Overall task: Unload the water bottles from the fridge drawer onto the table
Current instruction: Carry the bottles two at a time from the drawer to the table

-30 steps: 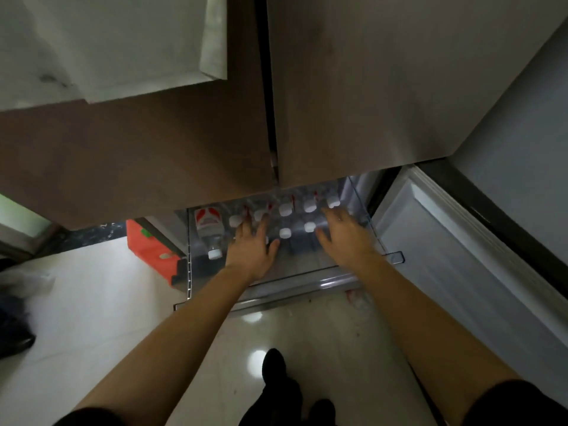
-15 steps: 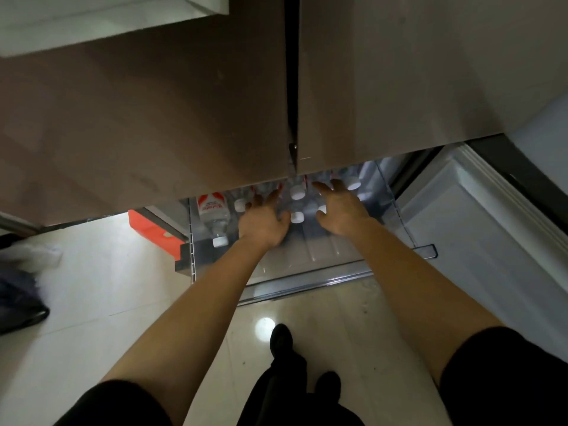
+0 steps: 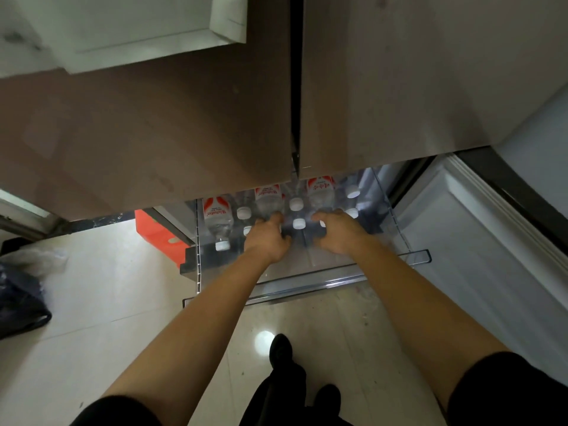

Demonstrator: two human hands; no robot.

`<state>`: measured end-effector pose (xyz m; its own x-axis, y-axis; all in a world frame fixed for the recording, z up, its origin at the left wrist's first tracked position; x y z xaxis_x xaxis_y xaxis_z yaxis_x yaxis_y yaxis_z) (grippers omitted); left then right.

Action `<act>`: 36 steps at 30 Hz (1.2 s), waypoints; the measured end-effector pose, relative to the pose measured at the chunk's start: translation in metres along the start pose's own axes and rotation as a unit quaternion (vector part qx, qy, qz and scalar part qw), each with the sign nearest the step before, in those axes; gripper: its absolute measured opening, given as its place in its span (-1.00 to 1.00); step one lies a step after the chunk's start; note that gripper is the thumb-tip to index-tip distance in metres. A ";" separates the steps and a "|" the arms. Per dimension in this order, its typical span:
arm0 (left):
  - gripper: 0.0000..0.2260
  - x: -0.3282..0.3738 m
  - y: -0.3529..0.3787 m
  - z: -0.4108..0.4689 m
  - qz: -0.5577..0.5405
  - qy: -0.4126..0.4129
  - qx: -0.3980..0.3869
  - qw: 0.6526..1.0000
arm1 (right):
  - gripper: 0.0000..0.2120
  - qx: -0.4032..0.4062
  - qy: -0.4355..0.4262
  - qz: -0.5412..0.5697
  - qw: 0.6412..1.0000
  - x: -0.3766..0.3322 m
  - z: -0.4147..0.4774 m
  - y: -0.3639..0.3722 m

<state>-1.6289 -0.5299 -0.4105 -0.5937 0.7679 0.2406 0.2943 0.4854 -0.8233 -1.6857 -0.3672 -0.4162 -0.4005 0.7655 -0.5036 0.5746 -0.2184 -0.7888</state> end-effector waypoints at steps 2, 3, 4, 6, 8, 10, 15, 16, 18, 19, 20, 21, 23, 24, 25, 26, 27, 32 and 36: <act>-0.61 -0.003 -0.005 -0.009 -0.010 0.007 0.027 1.000 | -0.56 0.017 0.002 -0.007 1.000 -0.002 -0.008 -0.006; -0.63 -0.004 -0.008 -0.017 -0.021 0.014 0.049 0.998 | -0.61 0.021 0.002 -0.014 1.000 -0.003 -0.015 -0.010; -0.64 -0.005 -0.010 -0.027 -0.031 0.023 0.080 0.996 | -0.66 0.030 -0.002 -0.023 0.999 -0.005 -0.025 -0.014; -0.65 -0.007 -0.018 -0.049 -0.046 0.040 0.152 0.986 | -0.76 0.073 -0.024 -0.054 0.996 -0.014 -0.047 -0.023; -0.69 -0.010 -0.029 -0.069 -0.072 0.047 0.217 0.972 | -0.81 0.144 -0.055 -0.092 0.984 -0.025 -0.069 -0.030; -0.76 -0.013 -0.042 -0.090 -0.097 0.062 0.277 0.954 | -0.86 0.215 -0.064 -0.119 0.967 -0.034 -0.090 -0.039; -0.80 -0.017 -0.064 -0.121 -0.085 0.107 0.320 0.938 | -0.86 0.238 -0.078 -0.079 0.965 -0.056 -0.123 -0.070; -0.79 -0.017 -0.067 -0.124 -0.080 0.119 0.315 0.938 | -0.85 0.215 -0.078 -0.072 0.971 -0.060 -0.126 -0.073; -0.78 -0.014 -0.072 -0.128 -0.066 0.135 0.286 0.946 | -0.82 0.180 -0.073 -0.047 0.980 -0.066 -0.129 -0.076; -0.77 -0.012 -0.073 -0.128 -0.056 0.135 0.265 0.953 | -0.82 0.169 -0.071 -0.038 0.982 -0.068 -0.129 -0.076; -0.76 -0.010 -0.074 -0.128 -0.046 0.130 0.242 0.960 | -0.82 0.159 -0.069 -0.035 0.984 -0.069 -0.127 -0.076; -0.75 -0.008 -0.074 -0.126 -0.032 0.122 0.218 0.968 | -0.82 0.151 -0.067 -0.038 0.986 -0.068 -0.125 -0.074; -0.74 -0.005 -0.067 -0.122 -0.002 0.109 0.174 0.979 | -0.81 0.132 -0.063 -0.041 0.988 -0.066 -0.119 -0.069; -0.73 -0.003 -0.063 -0.119 0.009 0.110 0.162 0.981 | -0.80 0.123 -0.062 -0.038 0.990 -0.064 -0.116 -0.066; -0.73 -0.001 -0.057 -0.116 0.017 0.112 0.152 0.982 | -0.79 0.113 -0.062 -0.032 0.991 -0.061 -0.113 -0.063; -0.72 -0.001 -0.053 -0.113 0.019 0.115 0.145 0.983 | -0.78 0.108 -0.062 -0.020 0.992 -0.058 -0.109 -0.059; -0.71 0.000 -0.049 -0.110 0.015 0.115 0.142 0.983 | -0.77 0.107 -0.060 -0.008 0.992 -0.055 -0.106 -0.057; -0.58 -0.004 -0.046 -0.088 -0.100 0.107 0.143 0.979 | -0.49 0.140 -0.040 0.029 0.989 -0.040 -0.089 -0.056; -0.42 -0.016 -0.039 -0.065 -0.189 0.088 0.118 0.971 | -0.35 0.142 -0.035 0.050 0.988 -0.037 -0.075 -0.044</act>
<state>-1.5819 -0.5338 -0.3490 -0.4821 0.6229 0.6161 -0.1114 0.6540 -0.7483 -1.6429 -0.3408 -0.3368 -0.4061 0.6895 -0.5997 0.3944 -0.4597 -0.7956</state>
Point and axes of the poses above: each hand's wrist, its own z-axis towards the middle knuckle, its own y-axis out of the palm, x = y × z, the point moved 6 cm from there along z, towards the middle knuckle, and after that the axes turned 15 degrees about -y, right-handed, at the moved point
